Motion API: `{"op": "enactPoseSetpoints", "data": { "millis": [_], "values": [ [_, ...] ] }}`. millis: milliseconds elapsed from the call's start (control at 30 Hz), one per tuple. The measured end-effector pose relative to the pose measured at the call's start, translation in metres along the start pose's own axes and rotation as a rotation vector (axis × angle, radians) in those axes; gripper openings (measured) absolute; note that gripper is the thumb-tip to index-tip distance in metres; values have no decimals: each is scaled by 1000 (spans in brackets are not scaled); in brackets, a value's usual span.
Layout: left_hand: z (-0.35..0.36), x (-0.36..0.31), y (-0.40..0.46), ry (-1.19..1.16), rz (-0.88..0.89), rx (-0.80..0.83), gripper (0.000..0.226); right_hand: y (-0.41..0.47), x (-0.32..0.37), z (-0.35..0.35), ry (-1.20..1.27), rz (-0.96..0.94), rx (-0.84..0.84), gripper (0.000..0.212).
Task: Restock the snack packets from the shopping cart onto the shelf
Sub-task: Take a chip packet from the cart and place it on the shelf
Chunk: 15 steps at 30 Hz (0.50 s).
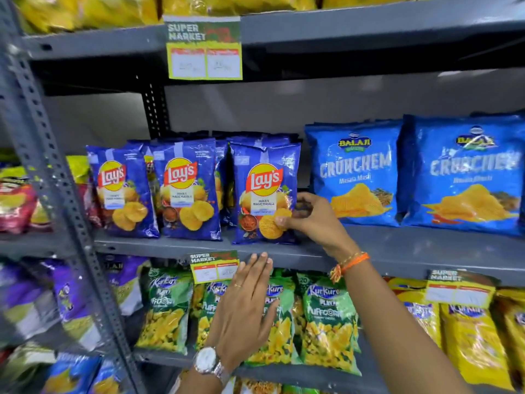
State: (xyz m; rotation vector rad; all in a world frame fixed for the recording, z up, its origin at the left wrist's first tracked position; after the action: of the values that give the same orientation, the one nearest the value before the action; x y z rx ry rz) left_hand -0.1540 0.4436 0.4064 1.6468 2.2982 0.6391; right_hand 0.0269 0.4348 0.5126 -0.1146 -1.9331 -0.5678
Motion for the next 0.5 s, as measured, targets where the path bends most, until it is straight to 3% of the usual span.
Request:
{"op": "enactPoseSetpoints", "data": {
  "millis": [200,500],
  "values": [
    [5,1,0,-57,-16,8,66,-2,-14,4,-46,5,-143,51],
    [11,-1,-1,-84,-9,-2,65,-6,-15,-3,-29,30,-129,58]
  ]
}}
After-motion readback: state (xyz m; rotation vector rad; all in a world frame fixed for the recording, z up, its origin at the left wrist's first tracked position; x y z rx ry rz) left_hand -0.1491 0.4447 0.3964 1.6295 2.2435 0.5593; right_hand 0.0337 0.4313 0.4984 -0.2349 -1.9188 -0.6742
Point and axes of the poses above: each hand's wrist, its own y-axis towards the middle knuckle, its own z-axis out of the palm, x = y × z, the point moved 10 cm from there along y, towards the middle knuckle, and after that the axes turned 14 degrees about x, right-handed, at the moved point
